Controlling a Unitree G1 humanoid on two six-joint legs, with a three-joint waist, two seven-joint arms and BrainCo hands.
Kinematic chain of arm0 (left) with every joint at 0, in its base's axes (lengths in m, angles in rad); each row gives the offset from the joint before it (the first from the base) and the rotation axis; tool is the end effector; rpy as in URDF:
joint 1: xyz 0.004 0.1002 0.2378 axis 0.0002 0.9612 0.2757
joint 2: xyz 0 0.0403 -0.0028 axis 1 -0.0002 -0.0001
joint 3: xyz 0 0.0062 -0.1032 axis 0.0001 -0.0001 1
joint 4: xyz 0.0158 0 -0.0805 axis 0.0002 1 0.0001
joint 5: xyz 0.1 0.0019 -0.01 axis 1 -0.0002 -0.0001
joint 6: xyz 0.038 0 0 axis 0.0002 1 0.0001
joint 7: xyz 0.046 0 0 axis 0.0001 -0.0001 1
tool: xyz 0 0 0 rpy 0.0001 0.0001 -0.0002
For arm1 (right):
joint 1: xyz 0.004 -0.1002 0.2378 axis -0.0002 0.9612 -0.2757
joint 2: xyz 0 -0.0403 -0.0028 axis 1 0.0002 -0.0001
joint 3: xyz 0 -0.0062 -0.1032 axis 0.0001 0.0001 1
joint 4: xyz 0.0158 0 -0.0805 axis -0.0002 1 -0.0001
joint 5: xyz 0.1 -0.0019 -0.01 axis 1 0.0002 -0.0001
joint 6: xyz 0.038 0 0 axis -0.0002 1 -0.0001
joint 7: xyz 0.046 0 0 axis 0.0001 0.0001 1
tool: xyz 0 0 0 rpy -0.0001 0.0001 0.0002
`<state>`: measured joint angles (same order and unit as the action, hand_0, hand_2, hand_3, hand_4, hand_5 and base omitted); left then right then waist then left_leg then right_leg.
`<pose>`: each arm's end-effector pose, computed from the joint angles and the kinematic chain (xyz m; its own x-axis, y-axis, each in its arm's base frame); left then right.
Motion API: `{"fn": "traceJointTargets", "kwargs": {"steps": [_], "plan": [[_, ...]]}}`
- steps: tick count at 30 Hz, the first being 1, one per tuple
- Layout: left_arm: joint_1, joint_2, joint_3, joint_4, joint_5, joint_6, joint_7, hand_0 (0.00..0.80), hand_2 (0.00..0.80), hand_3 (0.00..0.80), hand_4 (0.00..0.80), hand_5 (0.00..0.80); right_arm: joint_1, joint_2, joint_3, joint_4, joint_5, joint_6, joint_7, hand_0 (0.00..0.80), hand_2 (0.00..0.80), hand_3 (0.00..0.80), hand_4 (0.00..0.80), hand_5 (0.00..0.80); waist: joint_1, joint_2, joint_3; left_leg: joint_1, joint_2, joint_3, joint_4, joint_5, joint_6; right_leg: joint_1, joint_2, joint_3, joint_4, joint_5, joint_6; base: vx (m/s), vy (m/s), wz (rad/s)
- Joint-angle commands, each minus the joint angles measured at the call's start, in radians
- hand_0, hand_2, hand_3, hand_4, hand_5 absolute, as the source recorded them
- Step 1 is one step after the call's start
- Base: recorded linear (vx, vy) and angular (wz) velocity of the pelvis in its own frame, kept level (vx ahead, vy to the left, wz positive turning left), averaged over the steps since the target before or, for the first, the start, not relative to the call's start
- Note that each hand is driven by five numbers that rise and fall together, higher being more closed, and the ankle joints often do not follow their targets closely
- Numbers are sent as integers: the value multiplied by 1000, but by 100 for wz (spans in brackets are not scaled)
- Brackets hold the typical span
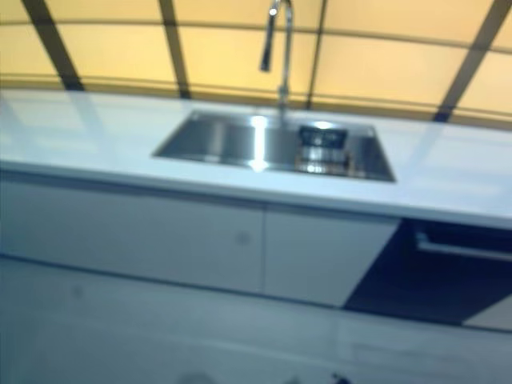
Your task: Take plates into dishwasher
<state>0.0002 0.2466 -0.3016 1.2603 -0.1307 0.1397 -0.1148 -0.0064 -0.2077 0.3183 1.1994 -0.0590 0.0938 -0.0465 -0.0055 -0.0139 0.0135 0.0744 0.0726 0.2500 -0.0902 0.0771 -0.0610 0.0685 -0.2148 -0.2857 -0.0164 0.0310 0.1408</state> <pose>0.0580 0.2200 -0.1198 0.1365 0.0629 -0.9886 0.1931 0.9771 0.0889 0.0728 -0.2016 -0.1198 0.2849 -0.1610 -0.9449 -0.3522 0.8992 -0.2594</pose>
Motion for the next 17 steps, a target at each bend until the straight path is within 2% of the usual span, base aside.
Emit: {"fn": "traceJointTargets", "kwargs": {"steps": [1, 3, 6, 9, 11, 13, 17], "plan": [[-71, -36, -9, 13, 33, -10, 11, 0, 0, 0, 0, 0, -74, 3, 38, 16, 15, 21, 40, 0, 0, 0, 0, 0, 16, -1, 68, 42, -9, -41, 15, -59, 19, 22, 36, -12, -50, 73, -3, 13, 8, -13], [-72, -34, -10, 10, 24, -7, 14, 0, 0, 0, 0, 0, -67, 8, 28, 27, 38, 33, 46, 0, 0, 0, 0, 0, 13, -2, 67, 44, -10, -38, 14, -62, 20, 20, 37, -9, -49, 72, -2, 18, 11, -13], [-65, -43, -11, 17, 29, -10, 12, 0, 0, 0, 0, 0, -54, 18, -29, 62, 129, 56, -20, 0, 0, 0, 0, 0, 6, 0, 65, 51, -11, -35, 14, -68, 24, 21, 45, -2, -52, 70, -2, 2, 24, -8], [-60, -50, -14, 20, 41, -16, 11, 0, 0, 0, 0, 0, -50, 17, -48, 76, 67, 74, -8, 0, 0, 0, 0, 0, 7, -1, 63, 55, -13, -34, 10, -70, 26, 24, 48, -1, -56, 71, -1, -2, 2, -7], [-57, -52, -14, 14, 56, -8, -4, 0, 0, 0, 0, 0, -49, 15, -37, 81, 18, 58, 20, 0, 0, 0, 0, 0, 10, -2, 58, 60, -12, -33, 8, -71, 24, 31, 50, -5, -64, 70, -2, 9, -3, -7], [-52, -49, -19, 10, 59, -36, 24, 0, 0, 0, 0, 0, -55, 13, -17, 79, -6, 63, 28, 0, 0, 0, 0, 0, 12, -2, 56, 64, -13, -35, 7, -72, 24, 36, 51, -4, -67, 69, -3, 0, 0, 0], [-47, -43, -15, -3, 25, -66, 45, 0, 0, 0, 0, 0, -63, 10, -4, 75, 32, 95, 13, 0, 0, 0, 0, 0, 17, -2, 54, 66, -14, -38, 5, -72, 22, 39, 54, -1, -69, 69, -4, 0, 0, 0]]}}
